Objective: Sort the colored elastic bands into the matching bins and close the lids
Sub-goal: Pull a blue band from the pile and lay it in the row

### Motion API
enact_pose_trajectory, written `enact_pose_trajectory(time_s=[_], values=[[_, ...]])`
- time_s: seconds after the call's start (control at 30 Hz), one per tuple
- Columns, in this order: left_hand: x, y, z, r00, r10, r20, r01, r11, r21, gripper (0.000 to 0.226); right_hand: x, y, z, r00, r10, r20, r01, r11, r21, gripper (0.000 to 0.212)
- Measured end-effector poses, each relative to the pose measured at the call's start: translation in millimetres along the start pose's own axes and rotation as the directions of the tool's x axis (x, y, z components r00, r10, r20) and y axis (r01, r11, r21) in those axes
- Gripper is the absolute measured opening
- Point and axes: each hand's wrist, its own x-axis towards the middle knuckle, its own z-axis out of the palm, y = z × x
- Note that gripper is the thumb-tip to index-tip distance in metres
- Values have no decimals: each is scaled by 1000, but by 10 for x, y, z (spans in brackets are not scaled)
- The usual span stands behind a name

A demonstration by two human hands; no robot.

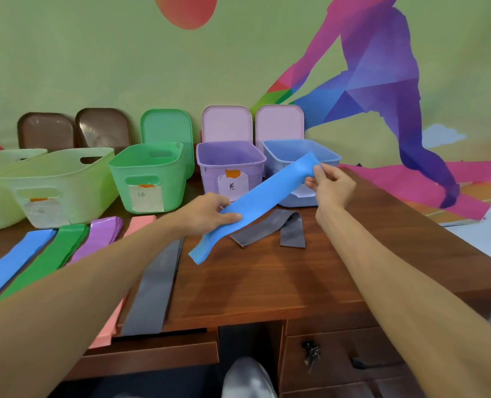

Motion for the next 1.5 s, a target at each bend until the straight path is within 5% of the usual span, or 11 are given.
enact_pose_trajectory(time_s=[0.13, 0.3, 0.57, 0.77, 0.93, 1.5], values=[[-227, -90, -154, 999, -17, -43, 19, 998, 63, 32, -133, 27, 93, 996, 64, 59, -67, 997, 42, 12], [-708, -334, -349, 992, -120, 26, 123, 965, -230, 23, -363, 102, 368, 973, 91, 213, -90, 996, -15, 6], [-1531, -949, -712, 961, -262, 88, 275, 876, -395, 11, -908, 308, 1046, 889, 175, 424, -75, 967, -243, 8], [-2088, -1358, -946, 927, -374, 6, 343, 844, -413, 16, -1353, 388, 1585, 779, 48, 625, 243, 896, -371, 10], [-2510, -1658, -1070, 878, -474, -66, 416, 823, -386, 20, -1695, 439, 2024, 643, -86, 761, 589, 690, -420, 13], [-3245, -2406, -1151, 726, -676, -129, 470, 625, -623, 10, -3041, 1025, 3490, 241, -6, 971, 881, 421, -216, 19]])
